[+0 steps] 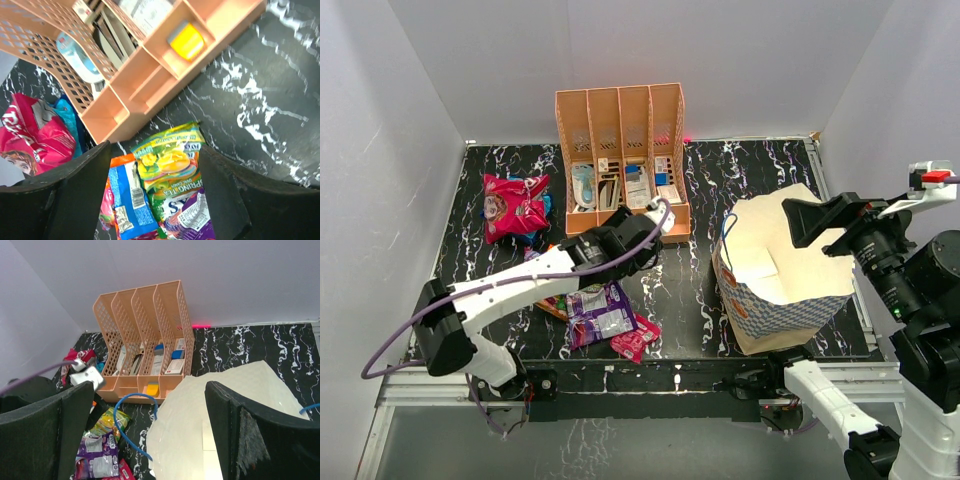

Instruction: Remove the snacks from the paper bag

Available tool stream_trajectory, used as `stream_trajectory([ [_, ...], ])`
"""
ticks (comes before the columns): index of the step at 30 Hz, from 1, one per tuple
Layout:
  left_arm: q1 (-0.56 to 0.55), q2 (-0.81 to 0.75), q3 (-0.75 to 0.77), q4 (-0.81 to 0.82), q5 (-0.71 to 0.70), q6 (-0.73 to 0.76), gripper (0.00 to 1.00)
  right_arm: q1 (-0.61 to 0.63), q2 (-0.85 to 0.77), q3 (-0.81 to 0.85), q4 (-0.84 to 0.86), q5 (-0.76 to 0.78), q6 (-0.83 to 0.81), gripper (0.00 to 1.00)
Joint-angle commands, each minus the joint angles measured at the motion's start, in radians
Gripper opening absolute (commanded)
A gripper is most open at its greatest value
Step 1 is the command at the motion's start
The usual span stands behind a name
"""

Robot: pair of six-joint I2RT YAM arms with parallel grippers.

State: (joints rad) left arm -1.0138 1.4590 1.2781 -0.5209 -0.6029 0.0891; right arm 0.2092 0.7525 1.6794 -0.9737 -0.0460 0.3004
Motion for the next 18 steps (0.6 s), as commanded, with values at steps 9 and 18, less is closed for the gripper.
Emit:
stream_trajectory([
  [9, 0.104, -0.212, 0.298, 0.244, 0.044, -0.057, 0.98, -0.001, 0.189, 0.202, 0.108, 0.028, -0.078, 0.98],
  [18, 0.104, -0.32, 0.326, 0.475, 0.041, 0.004, 0.98, -0.001, 0.313, 0.337, 0.119, 0.044, -0.099, 0.98],
])
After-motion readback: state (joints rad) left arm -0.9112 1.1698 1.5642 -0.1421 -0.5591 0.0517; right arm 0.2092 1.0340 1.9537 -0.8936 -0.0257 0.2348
